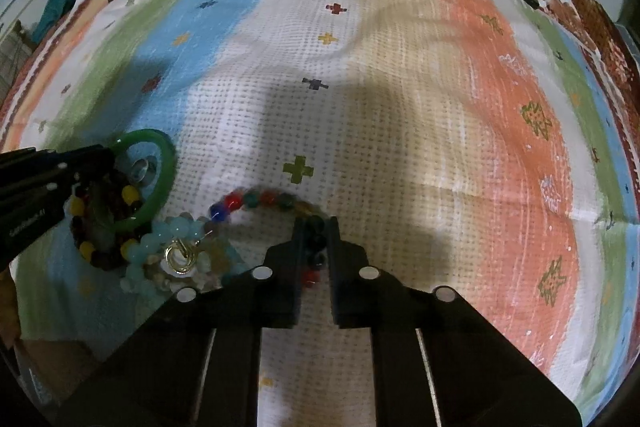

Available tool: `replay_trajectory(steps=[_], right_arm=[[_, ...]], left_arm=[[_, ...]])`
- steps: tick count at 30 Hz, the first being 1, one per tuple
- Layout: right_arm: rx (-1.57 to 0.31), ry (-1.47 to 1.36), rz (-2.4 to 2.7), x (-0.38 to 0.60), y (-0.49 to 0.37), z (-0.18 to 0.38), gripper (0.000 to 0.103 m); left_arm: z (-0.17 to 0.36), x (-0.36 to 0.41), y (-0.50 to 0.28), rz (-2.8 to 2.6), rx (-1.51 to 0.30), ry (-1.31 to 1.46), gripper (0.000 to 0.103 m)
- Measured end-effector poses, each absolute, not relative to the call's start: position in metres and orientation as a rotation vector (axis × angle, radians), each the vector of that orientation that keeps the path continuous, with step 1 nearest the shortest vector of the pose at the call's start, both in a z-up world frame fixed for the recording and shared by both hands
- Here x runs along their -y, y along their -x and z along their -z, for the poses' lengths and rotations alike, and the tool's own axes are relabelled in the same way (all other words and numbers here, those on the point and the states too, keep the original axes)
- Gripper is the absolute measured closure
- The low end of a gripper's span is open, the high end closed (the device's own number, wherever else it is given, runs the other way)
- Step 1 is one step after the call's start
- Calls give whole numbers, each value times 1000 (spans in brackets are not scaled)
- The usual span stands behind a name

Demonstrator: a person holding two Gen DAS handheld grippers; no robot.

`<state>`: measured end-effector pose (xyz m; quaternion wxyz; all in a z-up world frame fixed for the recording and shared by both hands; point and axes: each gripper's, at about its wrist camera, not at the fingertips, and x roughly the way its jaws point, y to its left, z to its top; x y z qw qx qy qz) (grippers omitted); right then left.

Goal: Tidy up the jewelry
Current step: 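Grasp the multicolour bead bracelet with the right tool while the left tool grasps the green bangle, then carry both held pieces into the tin and open both tools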

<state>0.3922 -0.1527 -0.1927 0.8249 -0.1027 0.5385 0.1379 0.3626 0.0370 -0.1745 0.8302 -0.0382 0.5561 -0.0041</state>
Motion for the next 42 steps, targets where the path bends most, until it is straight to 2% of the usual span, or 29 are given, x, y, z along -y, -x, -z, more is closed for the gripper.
replay_trajectory(steps=[7, 23, 42], right_arm=[[-1126, 211, -296, 155, -388, 184, 93], [-1076, 174, -283, 163, -358, 143, 93], [-1019, 145, -327, 161, -320, 108, 93]], left_arm=[[168, -40, -360, 6, -1174, 102, 97], [112, -45, -343, -50, -1081, 75, 96], [84, -33, -304, -62, -1073, 72, 95]])
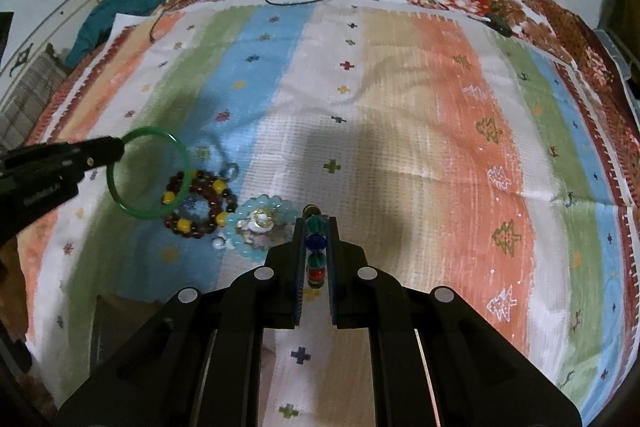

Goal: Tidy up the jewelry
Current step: 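Carry both held pieces into the tin and open both tools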

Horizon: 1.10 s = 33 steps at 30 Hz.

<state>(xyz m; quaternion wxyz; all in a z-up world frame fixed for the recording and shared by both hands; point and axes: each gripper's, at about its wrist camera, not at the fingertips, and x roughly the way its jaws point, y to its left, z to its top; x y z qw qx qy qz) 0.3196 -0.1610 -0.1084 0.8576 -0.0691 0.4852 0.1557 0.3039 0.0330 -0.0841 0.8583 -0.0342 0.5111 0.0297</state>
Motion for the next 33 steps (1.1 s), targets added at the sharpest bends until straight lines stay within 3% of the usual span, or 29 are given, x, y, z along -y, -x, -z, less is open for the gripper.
replay_trajectory(steps=[33], right_arm=[[-916, 127, -388, 163, -239, 54, 92]], left_arm=[[42, -17, -219, -17, -1007, 100, 95]])
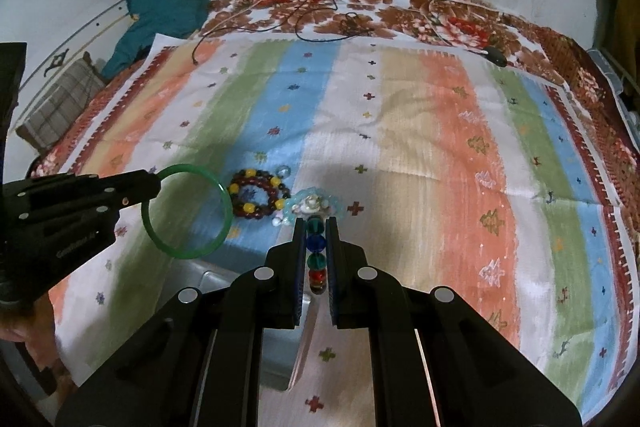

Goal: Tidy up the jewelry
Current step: 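Carry both held pieces into the tin and open both tools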

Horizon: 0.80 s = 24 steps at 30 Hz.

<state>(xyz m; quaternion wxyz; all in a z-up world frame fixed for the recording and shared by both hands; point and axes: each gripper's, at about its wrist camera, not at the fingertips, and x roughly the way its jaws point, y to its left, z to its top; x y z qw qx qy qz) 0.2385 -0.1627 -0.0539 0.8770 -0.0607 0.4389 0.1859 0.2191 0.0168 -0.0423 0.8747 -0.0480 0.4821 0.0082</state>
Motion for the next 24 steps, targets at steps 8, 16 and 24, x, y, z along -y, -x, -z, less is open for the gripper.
replay_trajectory(steps=[8, 16, 24], right_arm=[[-906, 126, -424, 157, -211, 46, 92], [-932, 135, -441, 154, -191, 54, 92], [-947, 131, -454, 152, -182, 56, 92]], left_arm=[[39, -16, -193, -14, -999, 104, 95], [35, -16, -169, -12, -991, 114, 95], [36, -10, -160, 1, -994, 108, 95]])
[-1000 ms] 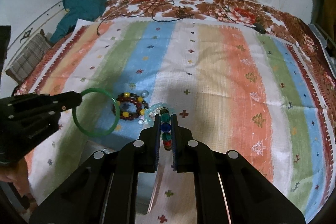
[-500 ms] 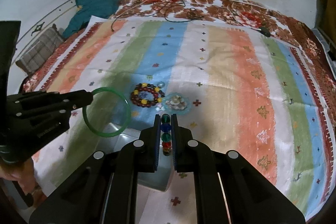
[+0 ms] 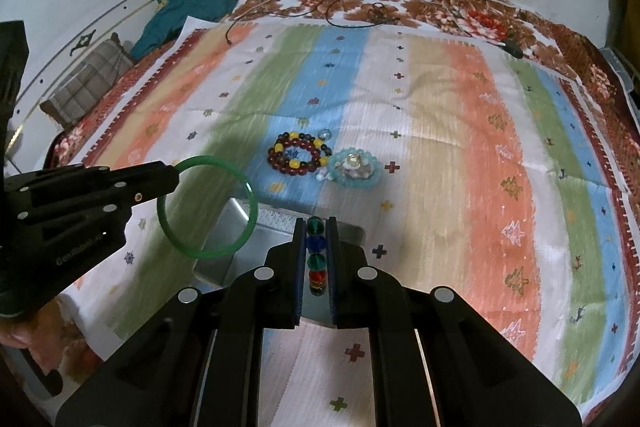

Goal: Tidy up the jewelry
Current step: 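Carry both held pieces into the tin and open both tools, then move both open tools back toward the remaining bracelets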

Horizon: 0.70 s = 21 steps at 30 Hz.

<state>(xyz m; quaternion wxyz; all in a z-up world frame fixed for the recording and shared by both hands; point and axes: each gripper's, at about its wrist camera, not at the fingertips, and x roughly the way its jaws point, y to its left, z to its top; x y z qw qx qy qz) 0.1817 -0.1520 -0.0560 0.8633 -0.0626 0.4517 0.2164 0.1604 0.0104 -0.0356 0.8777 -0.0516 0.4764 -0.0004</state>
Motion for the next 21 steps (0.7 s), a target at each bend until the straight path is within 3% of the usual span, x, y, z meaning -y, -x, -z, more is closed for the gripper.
replay_trajectory(steps=[6, 7, 8, 10, 21], right_arm=[[-982, 111, -452, 154, -185, 64, 91], [-985, 111, -440, 156, -187, 64, 83], [-981, 106, -432, 157, -188, 64, 68], [-974, 92, -417, 161, -189, 63, 57], [-1001, 73, -374, 168, -207, 69, 56]], left_arm=[[43, -6, -163, 20, -1026, 117, 92], [45, -9, -165, 2, -1035, 122, 79], [45, -11, -165, -13, -1035, 124, 72], [44, -15, -165, -30, -1027, 132, 68], [48, -30, -172, -102, -1031, 134, 62]])
